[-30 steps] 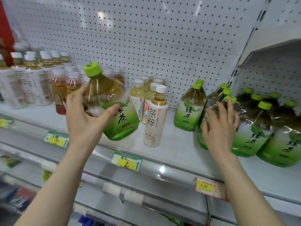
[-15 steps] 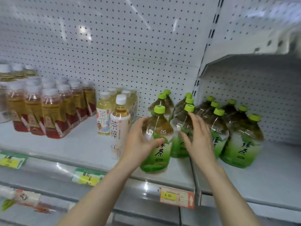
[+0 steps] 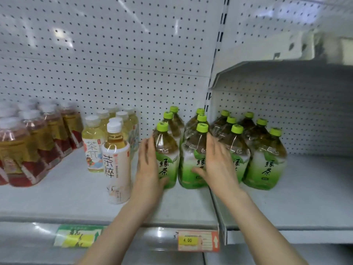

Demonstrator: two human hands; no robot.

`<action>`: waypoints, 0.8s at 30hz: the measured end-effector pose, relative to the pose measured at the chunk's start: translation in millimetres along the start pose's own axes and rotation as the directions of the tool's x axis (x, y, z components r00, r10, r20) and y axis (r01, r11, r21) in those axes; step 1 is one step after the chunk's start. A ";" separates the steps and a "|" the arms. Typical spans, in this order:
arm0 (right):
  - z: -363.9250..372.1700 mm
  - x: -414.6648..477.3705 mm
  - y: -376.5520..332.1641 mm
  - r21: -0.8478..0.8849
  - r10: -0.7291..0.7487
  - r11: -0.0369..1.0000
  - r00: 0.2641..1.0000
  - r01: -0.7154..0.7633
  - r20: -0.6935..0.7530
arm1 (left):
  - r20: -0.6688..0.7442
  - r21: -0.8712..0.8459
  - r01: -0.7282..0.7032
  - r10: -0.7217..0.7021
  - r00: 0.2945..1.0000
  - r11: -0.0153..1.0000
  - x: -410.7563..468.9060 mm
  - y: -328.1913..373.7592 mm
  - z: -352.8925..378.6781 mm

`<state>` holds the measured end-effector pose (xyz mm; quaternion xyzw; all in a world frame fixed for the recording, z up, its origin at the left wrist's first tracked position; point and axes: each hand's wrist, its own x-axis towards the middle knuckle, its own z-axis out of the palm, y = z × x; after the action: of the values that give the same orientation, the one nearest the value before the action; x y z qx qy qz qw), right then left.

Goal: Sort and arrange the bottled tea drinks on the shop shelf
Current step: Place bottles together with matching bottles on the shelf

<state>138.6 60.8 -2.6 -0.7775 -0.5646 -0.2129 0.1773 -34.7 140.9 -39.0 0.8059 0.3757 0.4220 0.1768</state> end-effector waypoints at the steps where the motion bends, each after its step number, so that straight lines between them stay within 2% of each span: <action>1: 6.5 0.3 -1.3 -0.021 0.010 1.000 1.000 -0.011 -0.028 | -0.016 0.035 -0.007 0.008 1.000 0.999 1.2 -2.4 3.2; 5: 18.8 6.0 -5.2 -0.050 0.054 0.997 0.997 -0.056 -0.050 | -0.036 0.059 -0.041 0.044 0.998 0.997 17.1 -5.6 7.2; 8: 17.2 4.8 -2.0 -0.041 0.022 0.999 0.999 -0.024 -0.049 | -0.019 0.034 -0.031 0.032 0.999 0.999 21.0 -10.3 6.8; 10: 10.4 1.5 9.4 0.019 0.005 1.000 0.992 -0.002 -0.128 | -0.007 0.028 -0.036 0.036 0.999 0.999 20.3 -12.7 6.6; 12: -1.4 -1.1 27.6 0.096 0.111 0.992 0.952 -0.086 -0.286 | 0.007 -0.003 -0.028 0.028 1.000 1.000 20.2 -11.6 7.5; 14: -9.8 -1.3 46.8 0.161 0.259 0.963 0.907 -0.215 -0.333 | 0.003 -0.011 -0.007 0.008 1.000 1.000 21.9 -8.1 11.4; 16: -9.7 0.8 56.7 0.202 0.329 0.937 0.913 -0.284 -0.240 | -0.028 0.023 0.001 -0.001 1.000 1.000 22.6 -4.2 16.0; 18: -5.3 4.3 58.1 0.231 0.325 0.929 0.936 -0.289 -0.137 | -0.074 0.054 0.011 -0.007 0.997 0.999 21.1 -0.2 18.6; 24: -2.3 7.9 62.5 0.244 0.276 0.938 0.956 -0.246 -0.098 | -0.124 0.101 0.067 -0.054 0.991 0.993 16.1 7.7 20.8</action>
<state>200.1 47.3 1.3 -0.8044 -0.4640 -0.1715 0.3289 -8.5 148.7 -37.7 0.7753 0.4319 0.4440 0.1238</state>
